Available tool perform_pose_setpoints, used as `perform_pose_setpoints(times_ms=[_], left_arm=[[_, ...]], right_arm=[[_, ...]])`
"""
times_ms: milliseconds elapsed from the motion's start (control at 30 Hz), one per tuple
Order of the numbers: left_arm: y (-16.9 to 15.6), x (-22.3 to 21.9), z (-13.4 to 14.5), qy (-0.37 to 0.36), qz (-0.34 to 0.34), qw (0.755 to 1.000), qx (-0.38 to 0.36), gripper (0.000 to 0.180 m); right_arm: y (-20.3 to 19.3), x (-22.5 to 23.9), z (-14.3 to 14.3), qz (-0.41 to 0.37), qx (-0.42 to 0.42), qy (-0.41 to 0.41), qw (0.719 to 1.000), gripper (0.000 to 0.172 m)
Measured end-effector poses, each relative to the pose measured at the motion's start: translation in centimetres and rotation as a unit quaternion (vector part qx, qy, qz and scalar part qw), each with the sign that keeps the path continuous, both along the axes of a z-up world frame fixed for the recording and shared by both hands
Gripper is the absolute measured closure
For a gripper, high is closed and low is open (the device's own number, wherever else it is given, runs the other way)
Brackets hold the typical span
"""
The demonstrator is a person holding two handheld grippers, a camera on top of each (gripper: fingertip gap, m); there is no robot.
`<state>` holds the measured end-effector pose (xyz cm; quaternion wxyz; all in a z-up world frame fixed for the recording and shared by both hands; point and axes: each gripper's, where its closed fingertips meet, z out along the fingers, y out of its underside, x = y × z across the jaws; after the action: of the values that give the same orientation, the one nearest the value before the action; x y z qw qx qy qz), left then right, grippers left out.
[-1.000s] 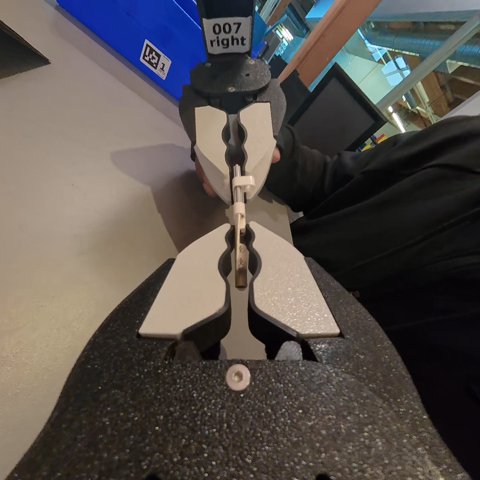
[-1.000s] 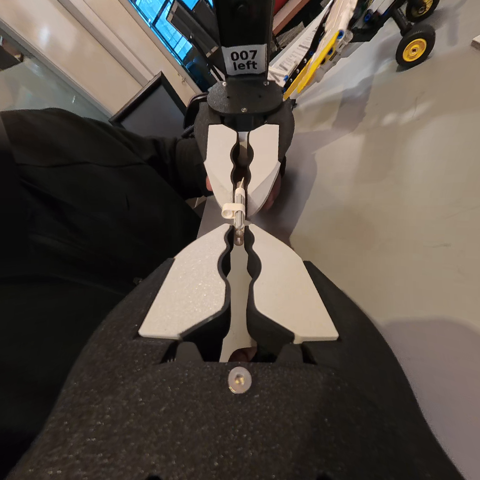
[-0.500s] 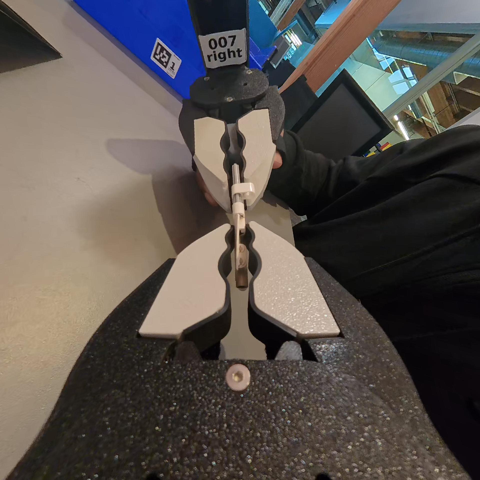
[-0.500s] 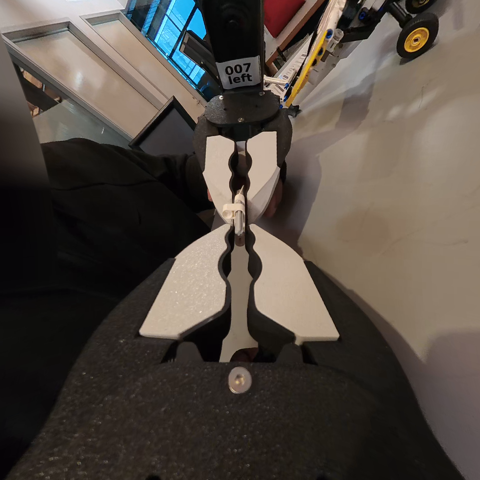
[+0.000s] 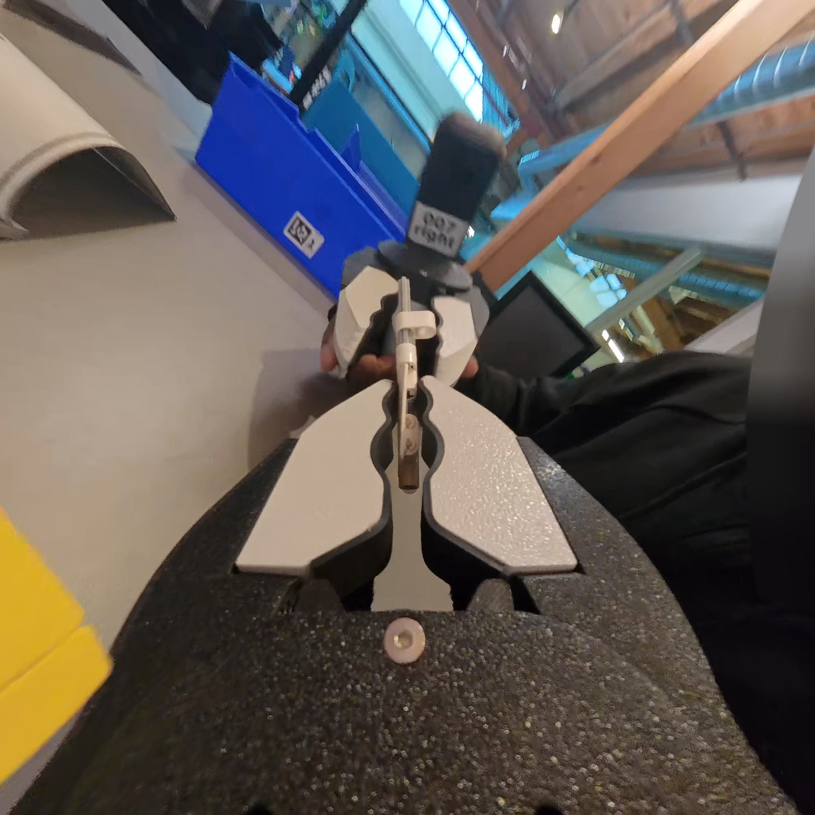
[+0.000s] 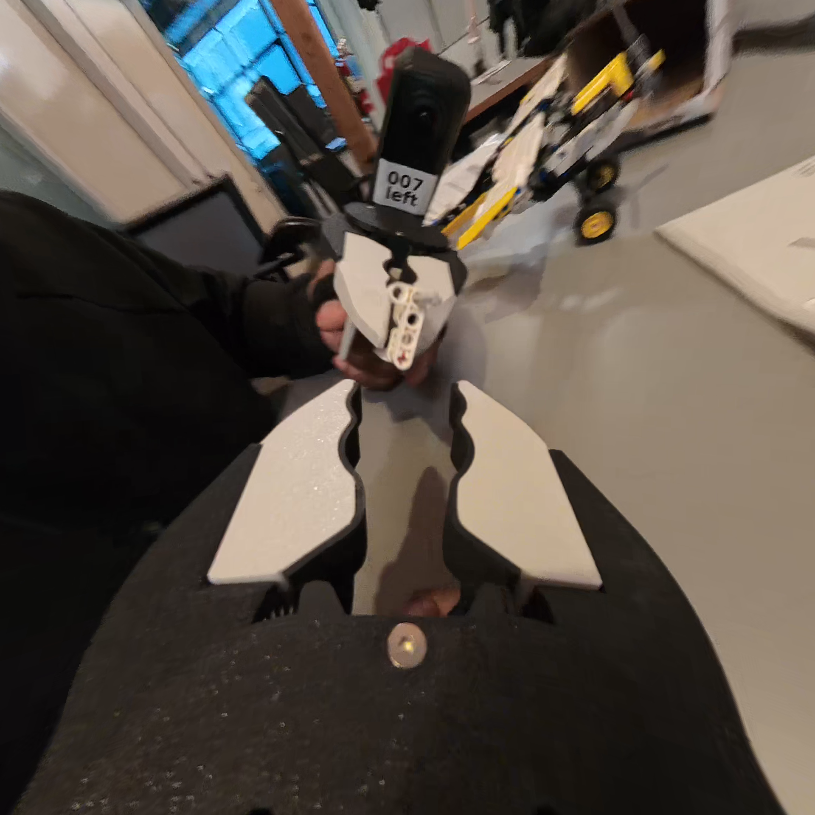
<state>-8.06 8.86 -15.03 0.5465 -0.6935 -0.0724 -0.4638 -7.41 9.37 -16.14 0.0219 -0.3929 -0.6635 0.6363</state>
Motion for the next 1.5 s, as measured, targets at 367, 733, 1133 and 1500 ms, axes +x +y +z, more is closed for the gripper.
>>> perform_pose_setpoints(times_ms=[367,733,1133,1500], left_arm=[[0.8,-2.2,1.7,-0.141,0.071,0.987,0.023,0.173],[1.1,-2.3,2.6,-0.228,0.109,0.964,0.079,0.173],[1.5,-1.9,2.1,-0.221,0.120,0.964,0.081,0.173],[1.4,-1.3,2.1,-0.195,0.106,0.972,0.076,0.173]], right_arm=[[0.7,-2.7,0.9,-0.178,0.309,0.283,0.890,0.106],[-0.7,-3.4,2.8,-0.249,0.359,0.352,0.828,0.096],[-1.0,-3.8,2.6,-0.243,0.362,0.355,0.827,0.101],[-1.2,-3.5,2.3,-0.215,0.366,0.366,0.828,0.102]])
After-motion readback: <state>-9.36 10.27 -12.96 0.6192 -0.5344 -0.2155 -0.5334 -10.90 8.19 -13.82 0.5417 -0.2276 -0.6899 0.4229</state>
